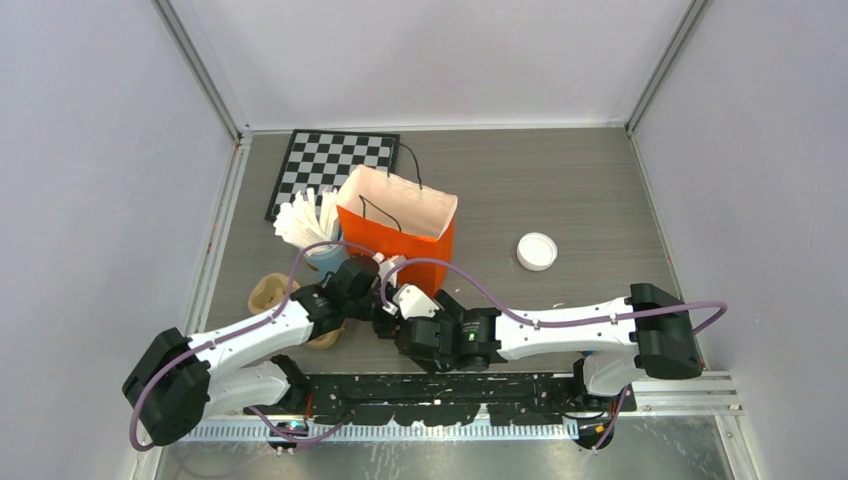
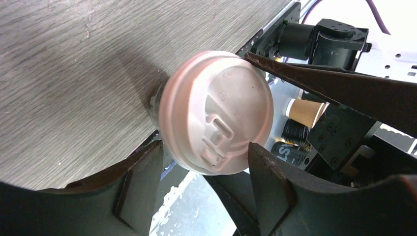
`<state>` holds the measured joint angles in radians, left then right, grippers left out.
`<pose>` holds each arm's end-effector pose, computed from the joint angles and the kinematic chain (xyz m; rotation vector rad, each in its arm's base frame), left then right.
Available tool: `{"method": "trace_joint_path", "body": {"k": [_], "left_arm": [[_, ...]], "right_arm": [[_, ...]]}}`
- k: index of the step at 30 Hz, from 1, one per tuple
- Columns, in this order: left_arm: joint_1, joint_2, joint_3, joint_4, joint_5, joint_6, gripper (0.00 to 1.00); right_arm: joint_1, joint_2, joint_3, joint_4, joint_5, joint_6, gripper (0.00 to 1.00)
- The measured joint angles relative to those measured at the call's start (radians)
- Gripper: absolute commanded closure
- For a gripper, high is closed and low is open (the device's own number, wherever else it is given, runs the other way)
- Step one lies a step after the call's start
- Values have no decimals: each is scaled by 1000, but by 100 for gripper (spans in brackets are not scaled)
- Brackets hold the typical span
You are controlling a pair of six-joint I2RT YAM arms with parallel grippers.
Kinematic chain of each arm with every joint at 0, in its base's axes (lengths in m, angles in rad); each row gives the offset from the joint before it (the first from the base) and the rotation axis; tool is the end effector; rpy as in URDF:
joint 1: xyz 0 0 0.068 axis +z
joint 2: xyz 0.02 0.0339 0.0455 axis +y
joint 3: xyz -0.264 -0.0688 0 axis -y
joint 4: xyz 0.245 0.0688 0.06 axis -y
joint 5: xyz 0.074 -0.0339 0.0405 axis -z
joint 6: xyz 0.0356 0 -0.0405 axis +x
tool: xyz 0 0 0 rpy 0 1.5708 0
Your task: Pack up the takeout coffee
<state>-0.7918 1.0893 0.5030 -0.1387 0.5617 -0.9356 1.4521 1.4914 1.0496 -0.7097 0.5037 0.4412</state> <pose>0.1361 -0.1649 0.1929 0.1525 2.6636 -1.4011 0.0513 0.2849 0.2301 -1.0886 2.2493 0.0556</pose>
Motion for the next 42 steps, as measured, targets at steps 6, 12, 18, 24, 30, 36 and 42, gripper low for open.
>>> {"method": "trace_joint_path", "body": {"k": [6,12,18,24,30,36,42], "left_arm": [[1,26,0,31,1,-16,33],[0,48,-2,72,5,-54,34],[-6,45,-2,79,15,-85,31],[-6,-38,20,-46,-28,-86,26],[29,-130,56,-179,-81,-114,26],[65,-161,64,-226,-106,-165,27],[75,-161,103,-330,-163,-149,27]], "right_arm": [[0,-6,-36,77,39,-24,9],[5,-45,-80,103,60,-20,9],[11,-71,-108,108,78,-21,11],[13,-72,-113,134,80,-45,11],[15,-69,-113,208,92,-83,11],[15,-41,-117,293,130,-142,11],[15,-22,-166,425,168,-186,11]]}}
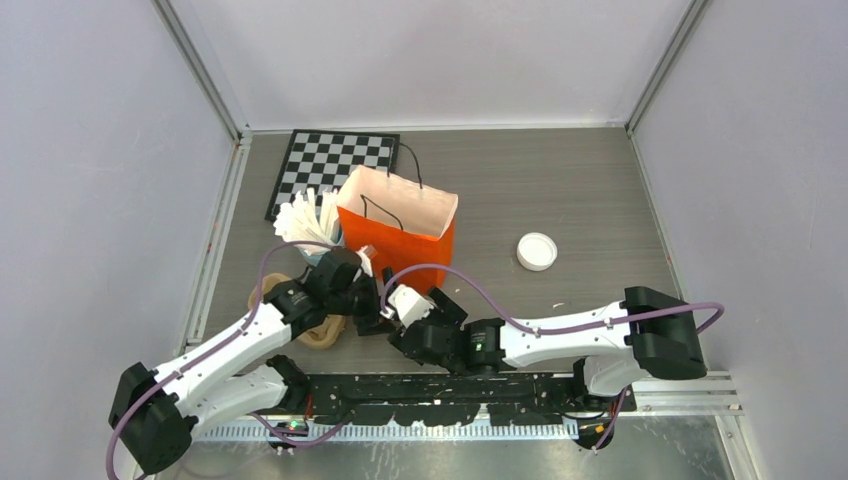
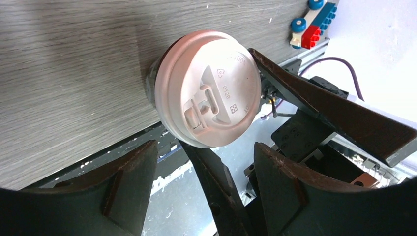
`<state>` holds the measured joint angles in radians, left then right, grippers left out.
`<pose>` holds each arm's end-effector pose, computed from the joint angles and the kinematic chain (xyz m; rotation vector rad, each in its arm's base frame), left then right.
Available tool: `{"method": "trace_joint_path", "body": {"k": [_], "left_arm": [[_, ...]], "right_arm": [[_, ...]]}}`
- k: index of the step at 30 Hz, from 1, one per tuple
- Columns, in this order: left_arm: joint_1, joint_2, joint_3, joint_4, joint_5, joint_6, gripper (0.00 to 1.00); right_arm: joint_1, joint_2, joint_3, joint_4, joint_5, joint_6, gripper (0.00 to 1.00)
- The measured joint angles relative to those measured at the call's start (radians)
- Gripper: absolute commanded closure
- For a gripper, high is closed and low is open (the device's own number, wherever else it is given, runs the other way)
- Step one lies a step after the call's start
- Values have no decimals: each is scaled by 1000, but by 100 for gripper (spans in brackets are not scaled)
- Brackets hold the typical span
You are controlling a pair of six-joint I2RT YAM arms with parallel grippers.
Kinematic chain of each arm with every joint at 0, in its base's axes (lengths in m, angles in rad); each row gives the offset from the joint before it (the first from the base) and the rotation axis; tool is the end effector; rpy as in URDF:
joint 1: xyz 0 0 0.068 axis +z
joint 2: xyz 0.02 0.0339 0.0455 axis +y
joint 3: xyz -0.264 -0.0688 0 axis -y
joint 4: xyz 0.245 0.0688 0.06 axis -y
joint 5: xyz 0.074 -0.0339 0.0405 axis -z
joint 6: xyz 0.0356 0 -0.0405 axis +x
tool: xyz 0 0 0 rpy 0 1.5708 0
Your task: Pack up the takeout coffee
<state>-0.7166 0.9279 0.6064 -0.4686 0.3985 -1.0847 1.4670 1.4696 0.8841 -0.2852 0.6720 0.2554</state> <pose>0.1329 -0.1341 0.2284 -0.2734 2.6937 -1.2085 0.0527 0.2924 0.2129 -1.0206 1.9654 0.1086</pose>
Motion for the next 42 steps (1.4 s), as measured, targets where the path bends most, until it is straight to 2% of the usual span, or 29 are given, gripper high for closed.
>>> {"method": "trace_joint_path", "body": {"k": [9,23,33,42], "left_arm": [[39,-58,2,27,-5,-90,29],[39,-79,-72,87,-6,-201,31],[32,-7,-131,210,-9,-312,32],[-36,83,-145,304,-40,-374,36]], "right_arm": [[2,-50,-105,135,45,-22,11],[2,-163,-229,206,53,-21,11],[2,-203,-266,221,51,-13,11],[3,-209,-273,224,52,5,11]]}}
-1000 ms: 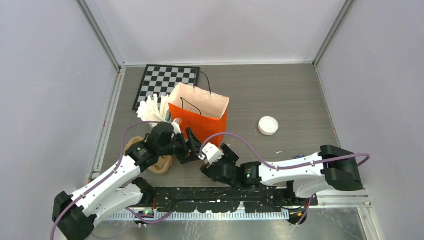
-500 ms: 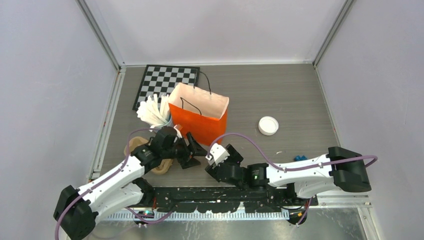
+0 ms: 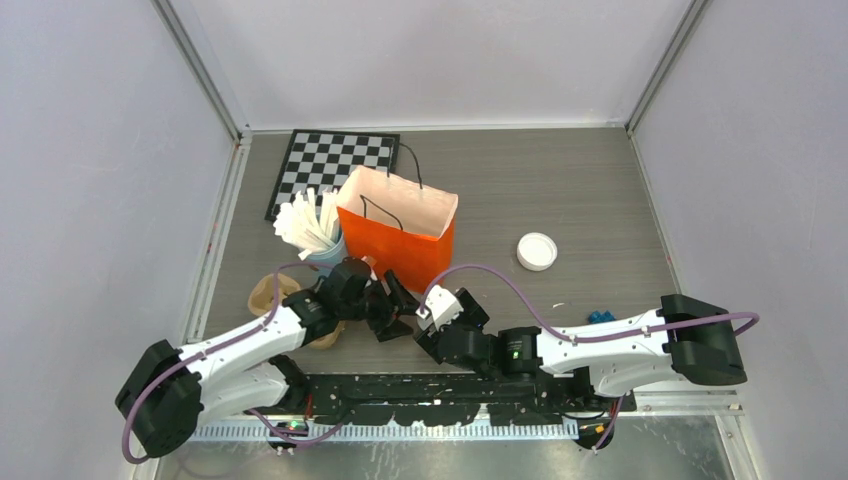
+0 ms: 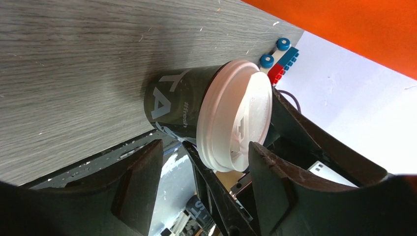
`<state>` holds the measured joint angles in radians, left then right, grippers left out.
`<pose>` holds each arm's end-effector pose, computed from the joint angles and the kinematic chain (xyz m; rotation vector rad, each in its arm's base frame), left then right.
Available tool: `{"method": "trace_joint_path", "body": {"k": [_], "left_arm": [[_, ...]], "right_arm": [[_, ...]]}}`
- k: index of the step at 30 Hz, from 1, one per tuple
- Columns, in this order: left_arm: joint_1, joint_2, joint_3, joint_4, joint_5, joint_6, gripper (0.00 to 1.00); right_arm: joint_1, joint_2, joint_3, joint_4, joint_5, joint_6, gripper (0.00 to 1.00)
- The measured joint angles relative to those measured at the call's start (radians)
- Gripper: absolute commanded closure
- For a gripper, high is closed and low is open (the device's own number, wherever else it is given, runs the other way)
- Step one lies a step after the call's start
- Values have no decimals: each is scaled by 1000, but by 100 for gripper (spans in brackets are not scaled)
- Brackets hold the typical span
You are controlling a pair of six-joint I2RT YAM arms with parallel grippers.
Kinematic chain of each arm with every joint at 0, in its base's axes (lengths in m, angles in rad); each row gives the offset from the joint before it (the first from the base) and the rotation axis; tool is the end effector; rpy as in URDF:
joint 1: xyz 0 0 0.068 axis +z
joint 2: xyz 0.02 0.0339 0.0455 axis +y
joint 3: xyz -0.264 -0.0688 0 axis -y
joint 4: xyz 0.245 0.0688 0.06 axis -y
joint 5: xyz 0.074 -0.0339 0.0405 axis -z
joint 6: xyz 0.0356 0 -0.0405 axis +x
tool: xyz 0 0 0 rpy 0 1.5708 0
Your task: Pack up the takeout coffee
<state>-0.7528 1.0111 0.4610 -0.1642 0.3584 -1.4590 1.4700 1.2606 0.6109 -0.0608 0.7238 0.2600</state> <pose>0.1383 -0.1466 0.1900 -0.7364 2.6547 -1.3433 0.0483 0.2435 0.1988 -0.8763 1.8957 0.2132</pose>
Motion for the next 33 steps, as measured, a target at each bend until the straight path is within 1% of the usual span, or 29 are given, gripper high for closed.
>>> {"method": "trace_joint_path", "body": {"k": [4,13,25,33], "left_arm": [[-26,20,0,13,-20,-5,39],[-40,69,3,51,-37,-9,44],[-58,116,33,83,-45,4,61],[-59,150,58,62,-49,41,65]], "right_arm": [[1,-4,-2,-2,0,8,11],[15,-19,-6,-26,8,23,11],[29,-19,3,-70,34,81,11],[37,-17,16,-113,35,109,8]]}}
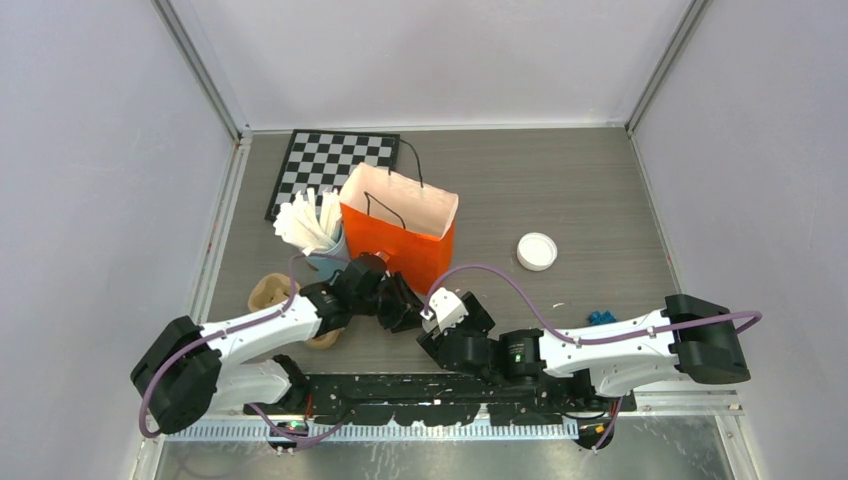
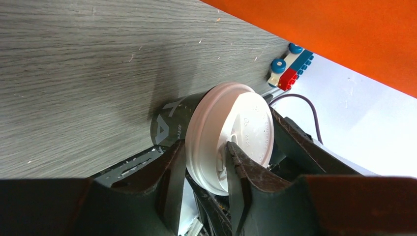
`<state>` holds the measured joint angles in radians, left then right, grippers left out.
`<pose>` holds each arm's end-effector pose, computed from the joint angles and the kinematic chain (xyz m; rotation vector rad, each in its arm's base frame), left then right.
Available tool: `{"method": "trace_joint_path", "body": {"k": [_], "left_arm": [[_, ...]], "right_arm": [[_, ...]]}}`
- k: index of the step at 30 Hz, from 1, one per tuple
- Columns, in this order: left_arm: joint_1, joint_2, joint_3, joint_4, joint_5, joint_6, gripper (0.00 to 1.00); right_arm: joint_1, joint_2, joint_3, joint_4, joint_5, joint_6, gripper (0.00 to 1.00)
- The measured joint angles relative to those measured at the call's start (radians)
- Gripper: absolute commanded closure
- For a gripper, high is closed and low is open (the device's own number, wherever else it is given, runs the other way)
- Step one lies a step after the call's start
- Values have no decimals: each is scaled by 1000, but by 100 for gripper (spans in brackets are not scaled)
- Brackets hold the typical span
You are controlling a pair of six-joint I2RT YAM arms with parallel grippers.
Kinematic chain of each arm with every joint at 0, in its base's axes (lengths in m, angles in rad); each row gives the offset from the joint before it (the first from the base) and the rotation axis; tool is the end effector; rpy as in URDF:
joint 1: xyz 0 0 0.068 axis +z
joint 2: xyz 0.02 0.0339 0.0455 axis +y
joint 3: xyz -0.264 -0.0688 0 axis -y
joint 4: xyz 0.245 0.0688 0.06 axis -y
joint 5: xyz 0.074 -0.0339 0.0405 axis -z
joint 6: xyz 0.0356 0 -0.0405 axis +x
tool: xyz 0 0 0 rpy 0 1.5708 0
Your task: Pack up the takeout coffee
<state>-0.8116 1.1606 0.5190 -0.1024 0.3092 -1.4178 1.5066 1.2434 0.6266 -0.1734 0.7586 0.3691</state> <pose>0.1479 -0.1716 0.1840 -0.6434 2.6891 -1.2758 0.0398 0.2379 0.1998 -0.8373 1.9466 0.2006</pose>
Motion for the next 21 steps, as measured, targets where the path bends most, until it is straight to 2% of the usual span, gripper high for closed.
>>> {"method": "trace_joint_path", "body": {"k": [12,17,21], "left_arm": [[-5,5,55,-82,-9,57,63],[-7,-44,93,-182,-26,86,63],[-6,-117,156,-310,-71,123,58]], "right_arm": [[3,0,10,-22,0,-2,11],[5,1,10,7,0,-61,11],[5,22,10,50,2,-128,11]]}}
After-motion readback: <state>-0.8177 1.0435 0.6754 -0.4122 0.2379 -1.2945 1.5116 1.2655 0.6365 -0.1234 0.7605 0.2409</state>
